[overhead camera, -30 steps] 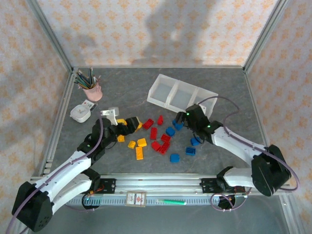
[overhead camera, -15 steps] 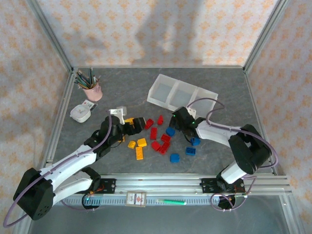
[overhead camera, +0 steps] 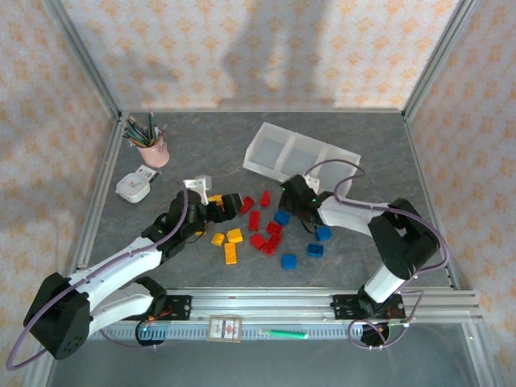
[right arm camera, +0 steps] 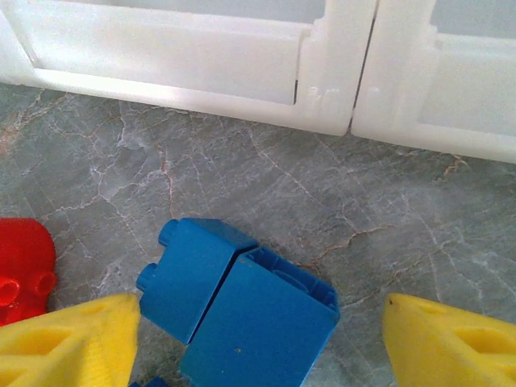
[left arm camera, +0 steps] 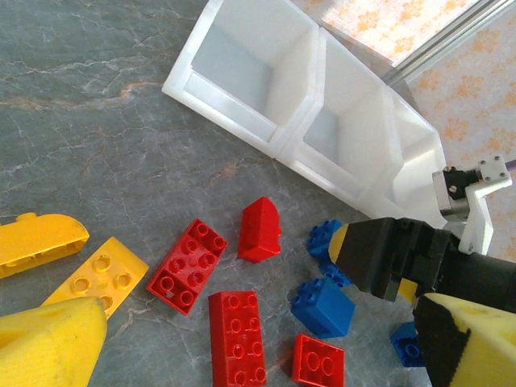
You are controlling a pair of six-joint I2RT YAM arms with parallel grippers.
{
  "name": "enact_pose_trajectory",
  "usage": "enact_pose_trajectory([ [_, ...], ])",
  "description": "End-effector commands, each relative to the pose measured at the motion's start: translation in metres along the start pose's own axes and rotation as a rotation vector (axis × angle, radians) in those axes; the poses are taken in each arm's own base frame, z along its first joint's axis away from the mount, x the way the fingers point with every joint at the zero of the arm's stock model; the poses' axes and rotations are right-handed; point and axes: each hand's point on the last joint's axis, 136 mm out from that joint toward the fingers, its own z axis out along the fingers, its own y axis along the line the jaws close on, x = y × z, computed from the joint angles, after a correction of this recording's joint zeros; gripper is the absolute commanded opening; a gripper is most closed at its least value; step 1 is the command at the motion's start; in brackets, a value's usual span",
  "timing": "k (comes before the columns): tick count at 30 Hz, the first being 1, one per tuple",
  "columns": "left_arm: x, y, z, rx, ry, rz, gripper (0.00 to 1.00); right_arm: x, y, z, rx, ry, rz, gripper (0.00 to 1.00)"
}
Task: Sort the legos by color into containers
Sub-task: Pick up the lego from the center of the table.
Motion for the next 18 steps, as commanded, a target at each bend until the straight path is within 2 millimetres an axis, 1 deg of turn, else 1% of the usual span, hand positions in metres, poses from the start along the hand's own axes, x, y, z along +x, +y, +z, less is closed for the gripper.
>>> enact_pose_trajectory([
  [1,-0.011,-0.010,0.001,0.010,-0.019,-0.006,0.99,0.006,-0.021,-0.006,0.064,-0.007,-0.041,0.76],
  [11,-0.009,-0.010,0.003,0.001,-0.008,-0.003,0.99,0.006,-0.046,-0.027,0.099,-0.038,-0.053,0.74],
  [15,-0.010,-0.010,0.001,-0.002,-0.007,-0.004,0.99,0.007,-0.063,-0.032,0.151,-0.041,-0.070,0.73],
  [17,-0.010,-0.011,0.001,0.000,-0.010,-0.004,0.99,0.005,-0.062,-0.035,0.133,-0.037,-0.075,0.72],
  [18,-0.011,-0.012,0.000,0.000,-0.012,-0.006,0.99,0.006,-0.057,-0.035,0.109,-0.028,-0.080,0.72],
])
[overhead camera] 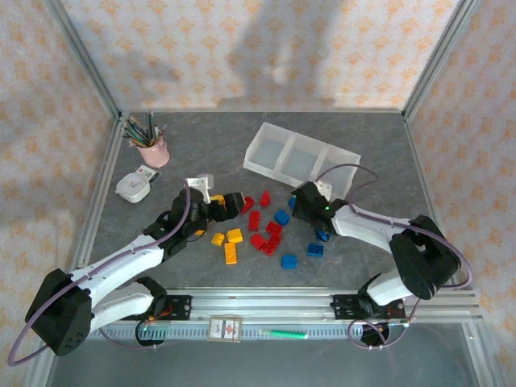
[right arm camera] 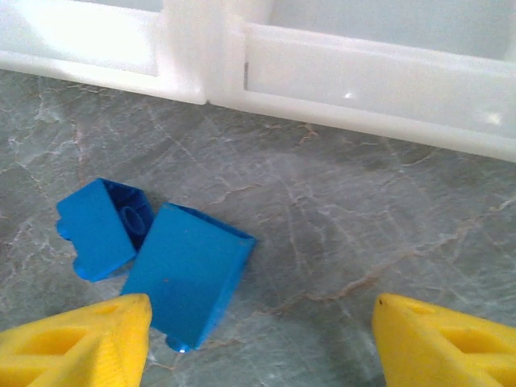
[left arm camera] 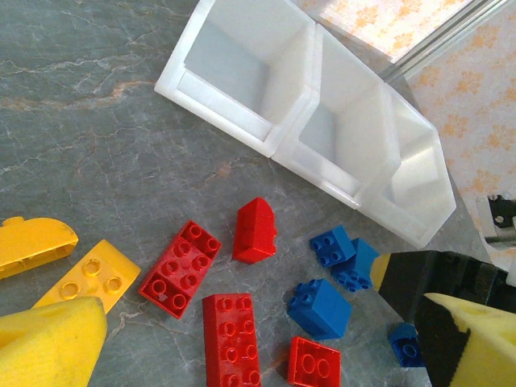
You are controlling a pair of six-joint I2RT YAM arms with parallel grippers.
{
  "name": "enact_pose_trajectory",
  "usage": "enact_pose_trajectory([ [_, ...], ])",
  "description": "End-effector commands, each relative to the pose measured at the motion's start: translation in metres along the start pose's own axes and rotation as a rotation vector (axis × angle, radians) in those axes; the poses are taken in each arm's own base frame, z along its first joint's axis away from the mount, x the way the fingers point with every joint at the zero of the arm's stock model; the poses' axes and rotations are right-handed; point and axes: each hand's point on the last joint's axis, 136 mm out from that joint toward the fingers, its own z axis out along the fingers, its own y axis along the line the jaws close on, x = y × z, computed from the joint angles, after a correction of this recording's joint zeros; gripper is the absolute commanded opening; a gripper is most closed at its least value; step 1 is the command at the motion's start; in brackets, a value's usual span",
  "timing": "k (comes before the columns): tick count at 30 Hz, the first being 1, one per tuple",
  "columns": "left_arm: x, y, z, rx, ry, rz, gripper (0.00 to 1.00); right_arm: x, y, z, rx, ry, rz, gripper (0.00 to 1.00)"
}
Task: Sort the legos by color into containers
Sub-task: Pick up the lego from the center of the table.
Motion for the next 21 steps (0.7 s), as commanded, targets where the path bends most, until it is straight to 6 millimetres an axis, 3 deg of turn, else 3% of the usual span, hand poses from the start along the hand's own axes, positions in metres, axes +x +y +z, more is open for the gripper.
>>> enact_pose_trajectory([
  [1,-0.011,-0.008,-0.003,0.000,-0.022,-0.009,0.99,0.002,-0.008,-0.005,0.012,0.010,-0.036,0.72],
  [9,-0.013,-0.008,-0.004,-0.006,-0.027,-0.008,0.99,0.008,0.024,0.006,-0.105,0.074,-0.051,0.74],
  [21,-0.015,-0.006,-0.006,-0.025,-0.032,-0.003,0.99,-0.005,0.019,0.028,-0.017,0.060,-0.077,0.76],
])
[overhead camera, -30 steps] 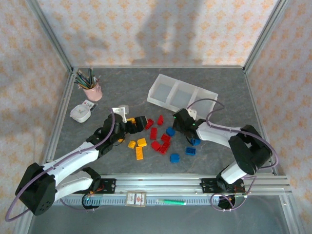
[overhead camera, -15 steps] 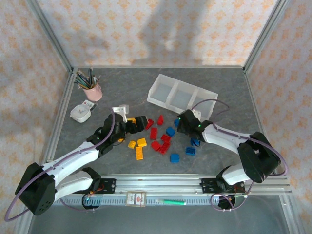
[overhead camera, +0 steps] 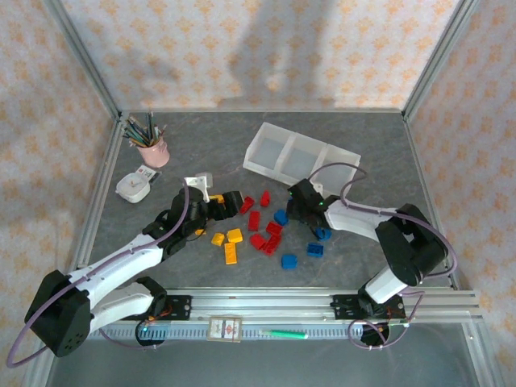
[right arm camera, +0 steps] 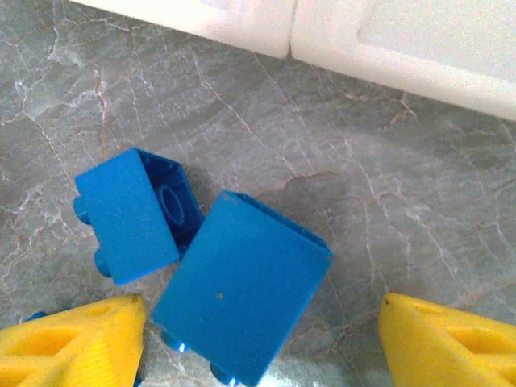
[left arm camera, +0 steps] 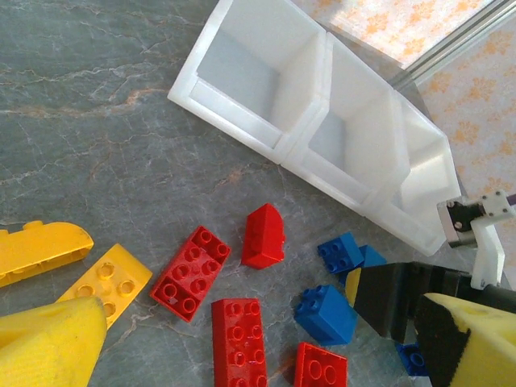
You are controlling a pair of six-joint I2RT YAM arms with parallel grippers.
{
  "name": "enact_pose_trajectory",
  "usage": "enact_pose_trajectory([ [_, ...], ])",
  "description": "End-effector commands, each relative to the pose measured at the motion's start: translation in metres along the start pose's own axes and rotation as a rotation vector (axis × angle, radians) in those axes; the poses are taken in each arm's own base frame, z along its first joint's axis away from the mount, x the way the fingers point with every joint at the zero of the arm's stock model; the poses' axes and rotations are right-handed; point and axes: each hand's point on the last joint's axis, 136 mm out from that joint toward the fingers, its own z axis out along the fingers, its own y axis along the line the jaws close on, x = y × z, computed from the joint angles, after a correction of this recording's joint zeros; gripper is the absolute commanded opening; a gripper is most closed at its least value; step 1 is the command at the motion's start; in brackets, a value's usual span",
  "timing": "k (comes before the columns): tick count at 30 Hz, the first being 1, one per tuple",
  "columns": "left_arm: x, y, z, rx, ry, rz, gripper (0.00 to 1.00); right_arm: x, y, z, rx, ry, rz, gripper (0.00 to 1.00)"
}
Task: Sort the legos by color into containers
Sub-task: Pick up the lego from the center of the table.
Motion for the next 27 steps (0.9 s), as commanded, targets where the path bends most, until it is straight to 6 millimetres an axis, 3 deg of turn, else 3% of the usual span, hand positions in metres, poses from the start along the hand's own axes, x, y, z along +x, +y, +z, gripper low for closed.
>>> enact_pose_trajectory([
  [1,-0.011,-0.008,-0.004,0.003,-0.024,-0.003,0.99,-0.018,-0.007,0.004,0.044,-0.036,0.002,0.76],
  [10,-0.010,-0.008,-0.002,-0.002,-0.019,0.001,0.99,-0.021,-0.013,0.013,0.062,-0.019,-0.005,0.75],
  [17,-0.011,-0.007,-0.002,-0.009,-0.020,0.004,0.99,-0.017,-0.020,0.012,0.061,-0.017,-0.010,0.65],
  [27,-0.012,-0.009,-0.001,-0.004,-0.018,0.002,0.99,-0.029,-0.012,0.017,0.050,-0.041,-0.023,0.53],
])
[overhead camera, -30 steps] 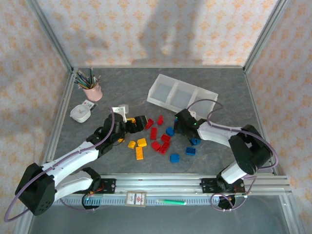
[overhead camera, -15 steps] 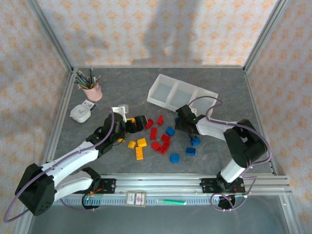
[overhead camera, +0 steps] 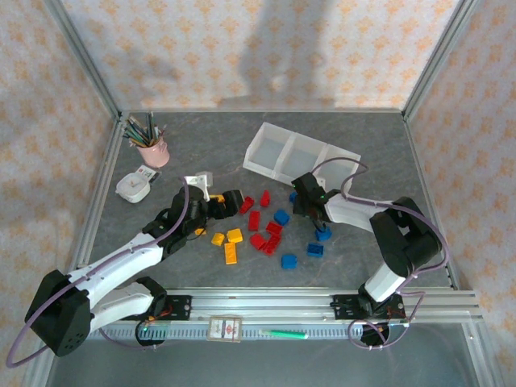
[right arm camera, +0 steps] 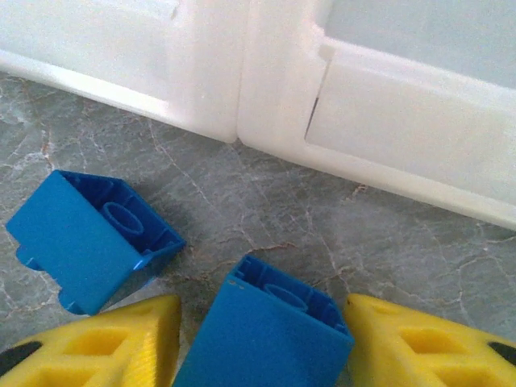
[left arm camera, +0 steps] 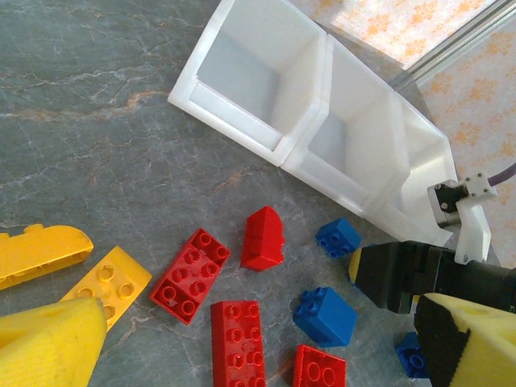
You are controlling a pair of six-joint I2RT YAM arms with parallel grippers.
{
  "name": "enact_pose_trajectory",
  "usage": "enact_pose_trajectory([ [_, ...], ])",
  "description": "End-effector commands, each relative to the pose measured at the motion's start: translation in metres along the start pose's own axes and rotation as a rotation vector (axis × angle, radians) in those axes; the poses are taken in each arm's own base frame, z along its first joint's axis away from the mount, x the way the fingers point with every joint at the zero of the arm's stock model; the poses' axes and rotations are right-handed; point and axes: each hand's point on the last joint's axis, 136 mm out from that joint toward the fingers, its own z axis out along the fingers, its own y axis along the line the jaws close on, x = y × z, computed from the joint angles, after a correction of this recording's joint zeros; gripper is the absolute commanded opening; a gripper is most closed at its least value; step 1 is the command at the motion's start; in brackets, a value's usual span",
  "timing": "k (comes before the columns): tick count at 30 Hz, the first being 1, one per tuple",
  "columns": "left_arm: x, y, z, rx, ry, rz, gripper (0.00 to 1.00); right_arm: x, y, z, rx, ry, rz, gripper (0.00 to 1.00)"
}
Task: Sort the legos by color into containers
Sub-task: Pick up the lego from the center of the table, then place the lego in the container.
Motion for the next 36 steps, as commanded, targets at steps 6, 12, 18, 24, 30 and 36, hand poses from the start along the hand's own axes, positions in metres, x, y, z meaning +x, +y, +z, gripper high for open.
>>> enact_pose_trajectory([
  [6,-0.008,-0.006,-0.002,-0.004,-0.016,0.002,0.99,-0.013,0.004,0.008,0.016,-0.023,-0.012,0.46],
  [12,-0.010,-0.006,-0.003,-0.009,-0.021,0.008,0.99,-0.011,0.001,0.003,0.020,-0.020,-0.020,0.37],
  [18,-0.013,-0.010,-0.006,0.004,-0.029,0.007,0.99,-0.012,0.000,-0.013,0.011,-0.026,-0.029,0.30],
  [24,-0.022,-0.014,-0.014,0.011,-0.055,0.006,0.99,-0.024,0.022,-0.047,-0.049,-0.060,-0.061,0.27],
  [30,-0.034,-0.015,-0.018,-0.017,-0.087,0.024,0.99,-0.064,0.069,-0.072,-0.169,-0.130,-0.073,0.27],
  [36,-0.051,-0.010,-0.015,-0.081,-0.124,0.034,0.99,-0.124,0.118,-0.070,-0.218,-0.226,-0.081,0.26],
])
